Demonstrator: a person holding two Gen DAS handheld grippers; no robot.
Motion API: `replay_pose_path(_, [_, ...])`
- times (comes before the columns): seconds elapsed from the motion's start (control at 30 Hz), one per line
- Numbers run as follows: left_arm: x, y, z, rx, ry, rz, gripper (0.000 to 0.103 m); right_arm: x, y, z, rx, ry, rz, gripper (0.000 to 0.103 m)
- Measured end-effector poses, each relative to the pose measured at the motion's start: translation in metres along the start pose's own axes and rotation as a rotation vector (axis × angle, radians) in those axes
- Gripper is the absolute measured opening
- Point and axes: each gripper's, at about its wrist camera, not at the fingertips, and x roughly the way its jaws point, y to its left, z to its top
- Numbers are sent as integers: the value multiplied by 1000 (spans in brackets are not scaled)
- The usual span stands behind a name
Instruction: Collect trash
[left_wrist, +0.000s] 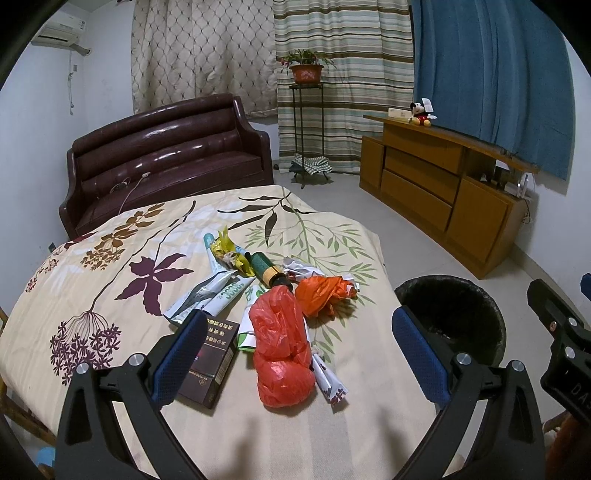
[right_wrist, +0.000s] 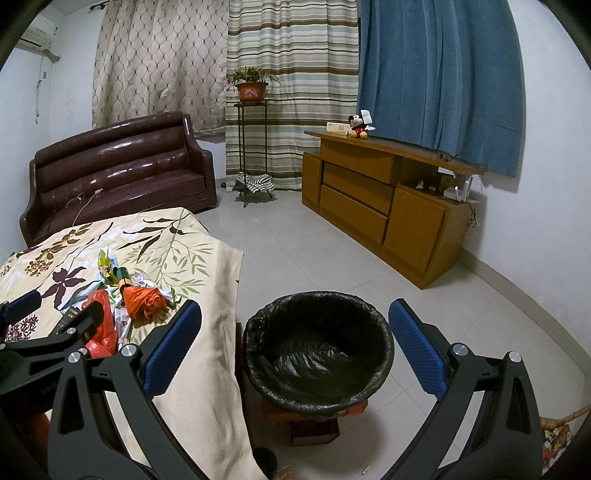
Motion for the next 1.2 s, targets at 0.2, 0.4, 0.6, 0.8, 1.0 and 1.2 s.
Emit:
replay_pose_path(0.2, [0,0,-1,0,0,0,97,1,0,0,1,1,0,99])
replay_pose_path(0.4, [0,0,-1,-1,1,1,97,1,0,0,0,1,-1,99])
replay_pose_path(0.6, [3,2,-11,8,12,0,97,1,1,0,2,6,-2,99])
replay_pose_path(0.8, [14,13,-13,-1,66,-5,97,5,1,-2,-8,29,-3,87])
replay_pose_path(1.0, [15,36,-13,-3,79,27,81,15,15,-7,-17,68,19,75])
replay_pose_path(1.2, [22,61,-21,-1,141,21,71,17,29,-9,-39,80,43,75])
